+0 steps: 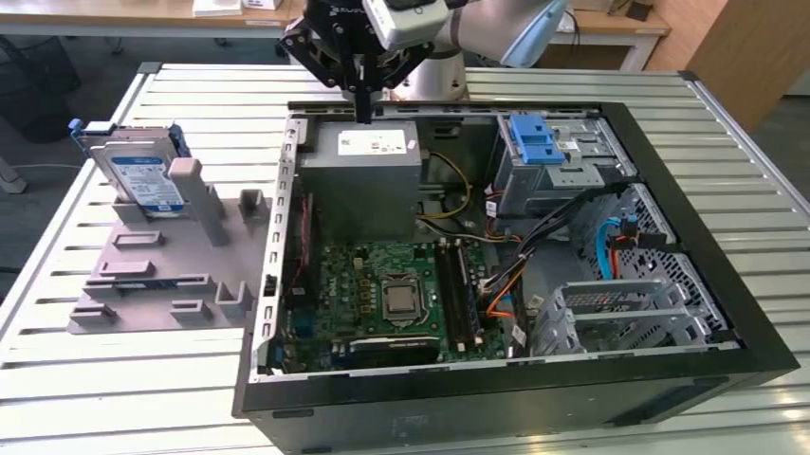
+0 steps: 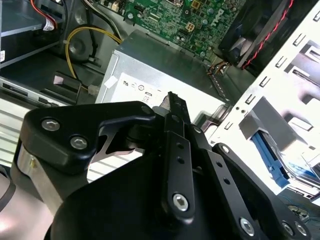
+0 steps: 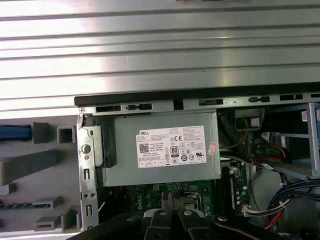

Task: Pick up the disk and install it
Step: 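Reach for the disk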

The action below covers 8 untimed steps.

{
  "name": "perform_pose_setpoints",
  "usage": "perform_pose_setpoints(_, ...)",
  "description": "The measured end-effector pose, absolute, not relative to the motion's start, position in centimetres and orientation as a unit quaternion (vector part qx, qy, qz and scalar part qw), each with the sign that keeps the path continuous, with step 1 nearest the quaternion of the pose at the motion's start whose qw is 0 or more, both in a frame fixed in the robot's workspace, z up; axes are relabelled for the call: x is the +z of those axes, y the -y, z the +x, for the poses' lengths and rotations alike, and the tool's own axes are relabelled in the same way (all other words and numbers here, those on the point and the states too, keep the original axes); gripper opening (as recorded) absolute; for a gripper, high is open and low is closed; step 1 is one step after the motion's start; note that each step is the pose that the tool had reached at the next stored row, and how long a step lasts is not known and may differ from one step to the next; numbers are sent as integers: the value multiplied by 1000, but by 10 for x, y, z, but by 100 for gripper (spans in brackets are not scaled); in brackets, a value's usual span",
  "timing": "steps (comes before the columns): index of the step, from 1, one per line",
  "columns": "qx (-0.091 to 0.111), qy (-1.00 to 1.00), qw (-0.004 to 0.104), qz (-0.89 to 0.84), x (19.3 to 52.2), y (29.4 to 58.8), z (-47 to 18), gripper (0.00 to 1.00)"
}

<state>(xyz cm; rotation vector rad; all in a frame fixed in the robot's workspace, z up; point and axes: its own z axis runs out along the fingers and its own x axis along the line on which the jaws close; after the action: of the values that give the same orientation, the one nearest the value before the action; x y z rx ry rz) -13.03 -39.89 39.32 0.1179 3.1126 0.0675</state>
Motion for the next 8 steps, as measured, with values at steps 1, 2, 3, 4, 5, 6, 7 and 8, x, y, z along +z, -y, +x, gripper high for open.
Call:
perform_pose_setpoints(1,22,-999,13,38,393,399,-132,11)
perform_pose_setpoints(2,22,-999,13,38,393,399,-134,11)
perform_pose_setpoints(3,22,-999,13,38,393,399,-136,11)
perform_pose_setpoints(4,22,-999,13,38,393,399,-138,11)
perform_pose_setpoints(5,22,-999,13,38,393,398,-140,11)
perform_pose_setpoints(6,22,-999,13,38,393,398,-142,11)
perform_pose_setpoints(7,22,-999,13,38,393,398,-143,11)
perform_pose_setpoints(8,22,-999,13,38,393,398,-145,11)
